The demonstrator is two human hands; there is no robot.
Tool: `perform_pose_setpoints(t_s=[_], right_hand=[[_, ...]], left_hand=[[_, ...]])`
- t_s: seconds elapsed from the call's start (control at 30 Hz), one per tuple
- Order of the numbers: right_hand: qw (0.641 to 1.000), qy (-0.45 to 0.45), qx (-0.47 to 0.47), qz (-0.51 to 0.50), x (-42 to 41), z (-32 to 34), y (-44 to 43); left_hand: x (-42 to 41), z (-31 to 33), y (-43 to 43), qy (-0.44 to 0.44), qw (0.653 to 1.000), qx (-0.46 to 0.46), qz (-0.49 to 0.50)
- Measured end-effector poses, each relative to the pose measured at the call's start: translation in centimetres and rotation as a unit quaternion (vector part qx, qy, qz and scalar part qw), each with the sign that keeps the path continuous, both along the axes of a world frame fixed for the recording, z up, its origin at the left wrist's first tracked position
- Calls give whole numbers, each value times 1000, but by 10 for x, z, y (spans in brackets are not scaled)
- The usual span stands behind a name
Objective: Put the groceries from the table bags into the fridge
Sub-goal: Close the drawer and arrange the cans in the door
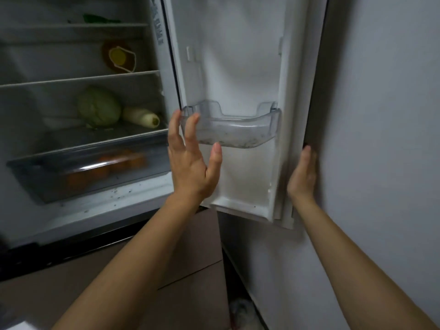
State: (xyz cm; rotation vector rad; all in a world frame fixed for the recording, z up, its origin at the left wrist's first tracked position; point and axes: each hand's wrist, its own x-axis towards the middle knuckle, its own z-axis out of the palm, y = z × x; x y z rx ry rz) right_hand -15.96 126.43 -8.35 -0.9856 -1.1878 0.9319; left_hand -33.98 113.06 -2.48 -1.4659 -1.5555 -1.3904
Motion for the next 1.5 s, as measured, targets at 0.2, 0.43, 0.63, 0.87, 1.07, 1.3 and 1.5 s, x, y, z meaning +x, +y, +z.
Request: perform_pose_setpoints(t_s=[0.2, 0.43, 0.63, 0.87, 1.07, 1.3, 1.5], right_hand=[[996, -53, 73, 13, 10, -7, -35], [989, -93, 107, 44, -6, -19, -114], [944, -245, 186, 121, -59, -17, -195], [834, -447, 233, 225, -121, -19, -233], [765, -536, 264, 242, -169, -20, -218], [755, -563, 274, 195, -228, -35, -173], [752, -560, 321, 133, -263, -61, -149]], left_hand=[[-2, 1, -22, -75, 997, -1, -15], [-25, 10, -90, -251, 964, -70, -61], [-52, -5, -165, -337, 924, -136, -120], [-91, -14, -223, -386, 875, -215, -199], [-142, -29, -210, -408, 857, -273, -154], [-186, -34, -178, -333, 921, -199, 24], [-214, -43, -149, -348, 924, -129, 95]])
